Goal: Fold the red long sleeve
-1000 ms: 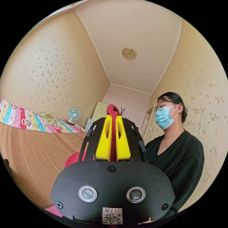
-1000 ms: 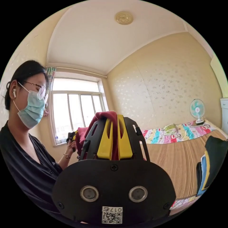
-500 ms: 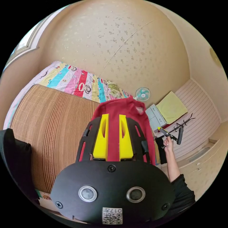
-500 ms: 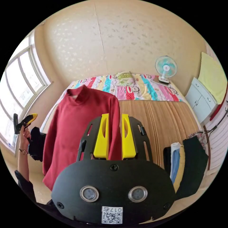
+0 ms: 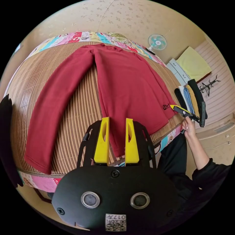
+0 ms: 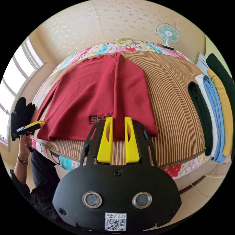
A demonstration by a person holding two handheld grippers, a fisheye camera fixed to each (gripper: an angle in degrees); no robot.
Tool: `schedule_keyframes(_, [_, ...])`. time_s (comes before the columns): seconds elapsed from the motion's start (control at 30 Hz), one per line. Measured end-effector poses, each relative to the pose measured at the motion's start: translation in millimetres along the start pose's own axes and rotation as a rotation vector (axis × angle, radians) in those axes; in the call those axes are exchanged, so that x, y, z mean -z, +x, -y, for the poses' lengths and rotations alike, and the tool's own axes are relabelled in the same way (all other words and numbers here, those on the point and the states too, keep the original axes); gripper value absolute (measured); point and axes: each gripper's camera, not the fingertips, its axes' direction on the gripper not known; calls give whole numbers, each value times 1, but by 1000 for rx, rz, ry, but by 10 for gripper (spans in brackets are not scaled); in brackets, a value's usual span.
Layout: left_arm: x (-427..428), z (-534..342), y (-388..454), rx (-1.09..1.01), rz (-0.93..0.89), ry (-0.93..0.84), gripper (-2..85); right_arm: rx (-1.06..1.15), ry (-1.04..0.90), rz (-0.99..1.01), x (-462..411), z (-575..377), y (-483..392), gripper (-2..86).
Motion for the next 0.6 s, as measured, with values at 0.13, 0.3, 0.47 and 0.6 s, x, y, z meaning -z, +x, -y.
schedule_keyframes(0.13, [26,0,12,-50,51,-6,55,117,-176,96,3,35,27,37])
schedule_keyframes(0.3, [62,7,-7,30,-43,3,44,-379,249,-37,119,45,154,36])
schedule_keyframes(0.47, [100,15,-32,161,-146,41,67,-400,316,34,123,16,163,66])
schedule_keyframes(0.6, [128,18,-46,246,-67,80,98,-154,102,74,50,5,103,88])
